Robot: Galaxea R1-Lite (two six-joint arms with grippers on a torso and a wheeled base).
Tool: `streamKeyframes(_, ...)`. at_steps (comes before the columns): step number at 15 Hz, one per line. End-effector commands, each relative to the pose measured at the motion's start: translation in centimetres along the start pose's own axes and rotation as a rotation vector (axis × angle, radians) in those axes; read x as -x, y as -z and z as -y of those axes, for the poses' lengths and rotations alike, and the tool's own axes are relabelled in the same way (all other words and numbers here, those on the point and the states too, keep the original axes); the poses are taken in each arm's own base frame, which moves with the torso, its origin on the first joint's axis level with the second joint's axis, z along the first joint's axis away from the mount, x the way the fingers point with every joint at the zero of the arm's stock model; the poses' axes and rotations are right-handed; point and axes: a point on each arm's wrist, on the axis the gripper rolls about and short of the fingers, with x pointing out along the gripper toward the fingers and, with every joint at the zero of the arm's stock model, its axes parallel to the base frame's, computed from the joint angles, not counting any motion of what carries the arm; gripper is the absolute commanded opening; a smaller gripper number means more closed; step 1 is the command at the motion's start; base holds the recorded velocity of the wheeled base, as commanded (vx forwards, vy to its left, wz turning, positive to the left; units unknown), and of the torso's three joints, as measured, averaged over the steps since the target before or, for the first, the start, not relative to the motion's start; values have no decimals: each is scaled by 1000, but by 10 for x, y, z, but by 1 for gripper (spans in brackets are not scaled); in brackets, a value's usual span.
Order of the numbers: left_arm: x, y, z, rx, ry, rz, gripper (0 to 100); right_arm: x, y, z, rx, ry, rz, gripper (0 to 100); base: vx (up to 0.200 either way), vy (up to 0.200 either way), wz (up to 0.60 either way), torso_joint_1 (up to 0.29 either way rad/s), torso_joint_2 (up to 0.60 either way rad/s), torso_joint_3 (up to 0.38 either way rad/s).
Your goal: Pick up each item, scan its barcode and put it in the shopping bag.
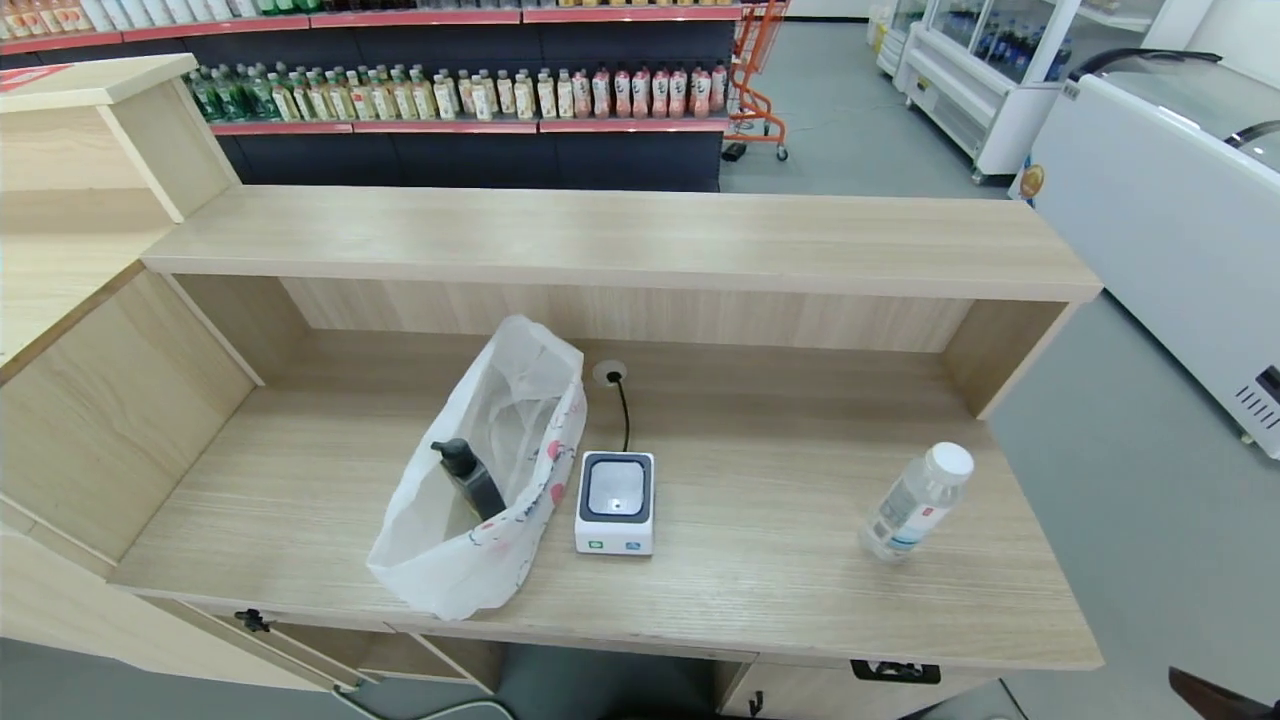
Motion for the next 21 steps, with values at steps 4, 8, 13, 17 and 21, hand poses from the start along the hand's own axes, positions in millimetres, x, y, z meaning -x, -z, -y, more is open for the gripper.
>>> streamKeyframes(4, 0, 0, 0, 0, 1, -1, 100, -10, -15, 2, -15, -35, -5, 100, 0, 0, 0, 0, 0, 0)
streamKeyframes(8, 0, 0, 0, 0, 1, -1, 100, -48, -32, 2, -65, -85, -29, 100, 0, 0, 0, 0, 0, 0)
streamKeyframes(13, 0, 0, 0, 0, 1, -1, 100, -95, -22, 0, -64, -93, -108, 100, 0, 0, 0, 0, 0, 0)
streamKeyframes(17, 0, 0, 0, 0, 1, -1, 100, -134, -21, -2, -43, -99, -89, 100, 0, 0, 0, 0, 0, 0)
streamKeyframes(21, 0, 0, 0, 0, 1, -1, 100, -155, -17, -6, -45, -164, -83, 100, 0, 0, 0, 0, 0, 0)
